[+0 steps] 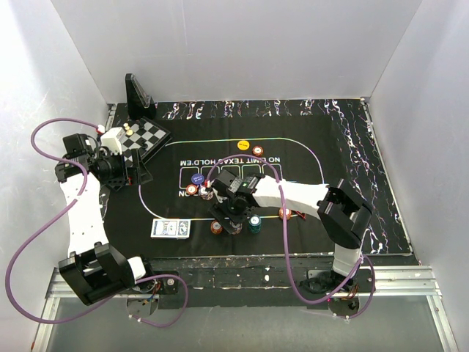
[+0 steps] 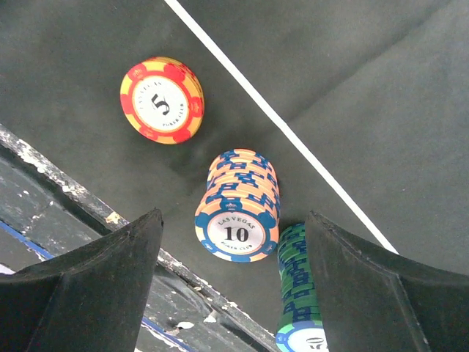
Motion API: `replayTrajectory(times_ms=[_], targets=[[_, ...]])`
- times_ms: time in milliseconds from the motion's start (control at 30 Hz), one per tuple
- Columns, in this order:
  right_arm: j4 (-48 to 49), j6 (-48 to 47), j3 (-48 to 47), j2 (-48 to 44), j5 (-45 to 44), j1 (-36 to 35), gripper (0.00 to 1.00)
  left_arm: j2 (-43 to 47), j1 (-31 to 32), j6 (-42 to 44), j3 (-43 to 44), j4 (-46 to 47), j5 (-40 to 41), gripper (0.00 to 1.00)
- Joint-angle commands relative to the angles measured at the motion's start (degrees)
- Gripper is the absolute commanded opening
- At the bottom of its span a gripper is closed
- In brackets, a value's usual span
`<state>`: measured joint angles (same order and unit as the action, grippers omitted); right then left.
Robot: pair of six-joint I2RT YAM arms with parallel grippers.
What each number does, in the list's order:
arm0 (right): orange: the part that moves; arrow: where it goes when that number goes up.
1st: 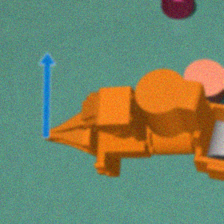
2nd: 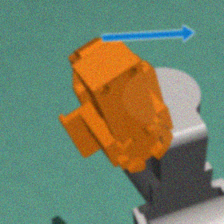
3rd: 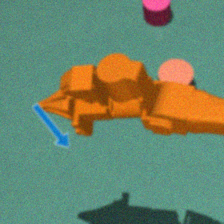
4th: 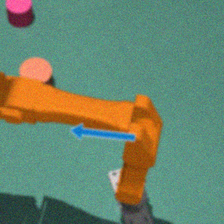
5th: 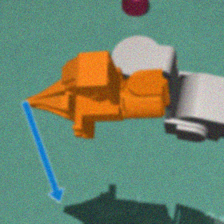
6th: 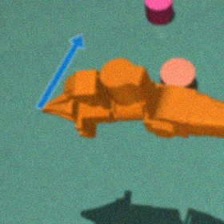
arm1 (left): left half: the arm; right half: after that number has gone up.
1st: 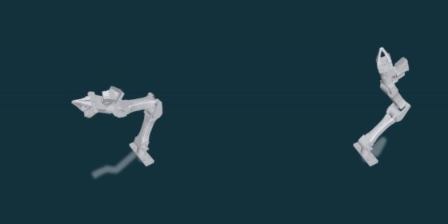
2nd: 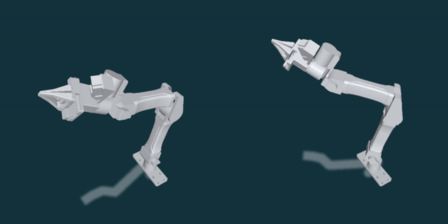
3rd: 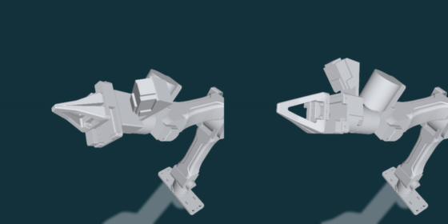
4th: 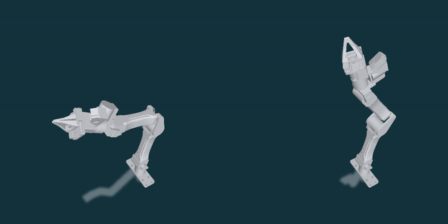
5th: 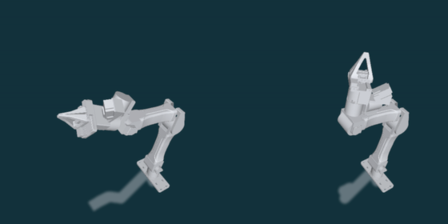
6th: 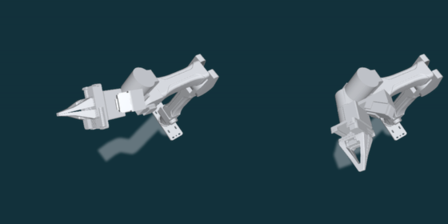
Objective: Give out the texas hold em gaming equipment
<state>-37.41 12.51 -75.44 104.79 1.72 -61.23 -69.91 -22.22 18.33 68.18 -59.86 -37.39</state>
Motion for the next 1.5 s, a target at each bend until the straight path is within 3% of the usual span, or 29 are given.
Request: replayTrajectory(times_ms=[0,600,1467], targets=[[0.93,-0.39,0.99,-2.05,0.92,-0.38,0.84,0.83,0.33,-0.31,1.08,0.44,0.03,1.0],[1.2,-0.56,0.21,1.9,0.22,-0.47,0.66,1.18,0.51,-0.49,0.99,1.14,0.65,1.0],[0.85,-1.0,-1.29,-2.48,-3.11,-0.38,0.24,1.97,0.51,-0.4,0.63,1.32,0.47,1.0]])
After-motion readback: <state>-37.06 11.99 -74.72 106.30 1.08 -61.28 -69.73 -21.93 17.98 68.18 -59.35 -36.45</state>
